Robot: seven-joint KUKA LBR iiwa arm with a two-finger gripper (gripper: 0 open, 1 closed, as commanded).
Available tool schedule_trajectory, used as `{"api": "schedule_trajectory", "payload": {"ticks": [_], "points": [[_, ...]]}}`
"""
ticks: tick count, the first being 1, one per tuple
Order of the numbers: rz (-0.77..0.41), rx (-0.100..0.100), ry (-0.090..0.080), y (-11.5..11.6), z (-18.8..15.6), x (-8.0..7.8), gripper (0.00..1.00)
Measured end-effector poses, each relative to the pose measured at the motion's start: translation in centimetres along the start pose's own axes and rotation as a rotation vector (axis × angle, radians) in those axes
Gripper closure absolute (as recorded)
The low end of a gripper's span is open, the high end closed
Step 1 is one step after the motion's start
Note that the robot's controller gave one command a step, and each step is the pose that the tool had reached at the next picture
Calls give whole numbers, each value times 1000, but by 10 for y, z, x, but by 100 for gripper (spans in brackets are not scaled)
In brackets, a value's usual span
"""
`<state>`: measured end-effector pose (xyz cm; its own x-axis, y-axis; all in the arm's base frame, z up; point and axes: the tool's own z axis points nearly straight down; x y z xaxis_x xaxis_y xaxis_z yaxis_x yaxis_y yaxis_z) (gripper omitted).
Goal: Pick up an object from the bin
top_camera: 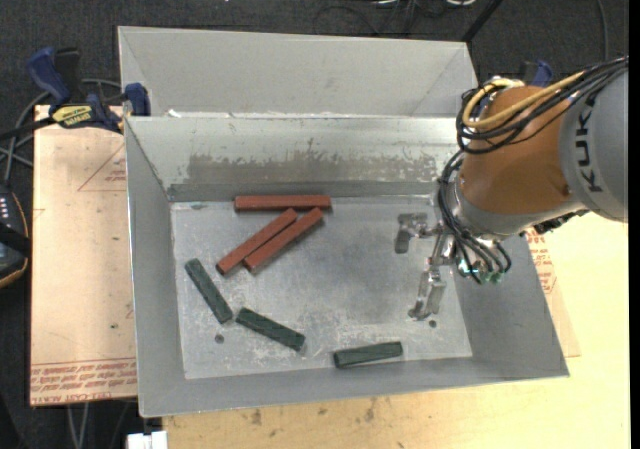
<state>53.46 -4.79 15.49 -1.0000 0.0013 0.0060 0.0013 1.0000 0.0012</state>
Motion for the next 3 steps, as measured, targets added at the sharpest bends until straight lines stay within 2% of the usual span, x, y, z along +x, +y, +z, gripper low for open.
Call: {"api": "schedule_trajectory", "payload": {"ticks": [1,2,3], "points": [[-459,1,-11,54,85,40,0],[-260,-4,-10,181,55,37,0],[-135,-1,-10,211,31,23,0]]}}
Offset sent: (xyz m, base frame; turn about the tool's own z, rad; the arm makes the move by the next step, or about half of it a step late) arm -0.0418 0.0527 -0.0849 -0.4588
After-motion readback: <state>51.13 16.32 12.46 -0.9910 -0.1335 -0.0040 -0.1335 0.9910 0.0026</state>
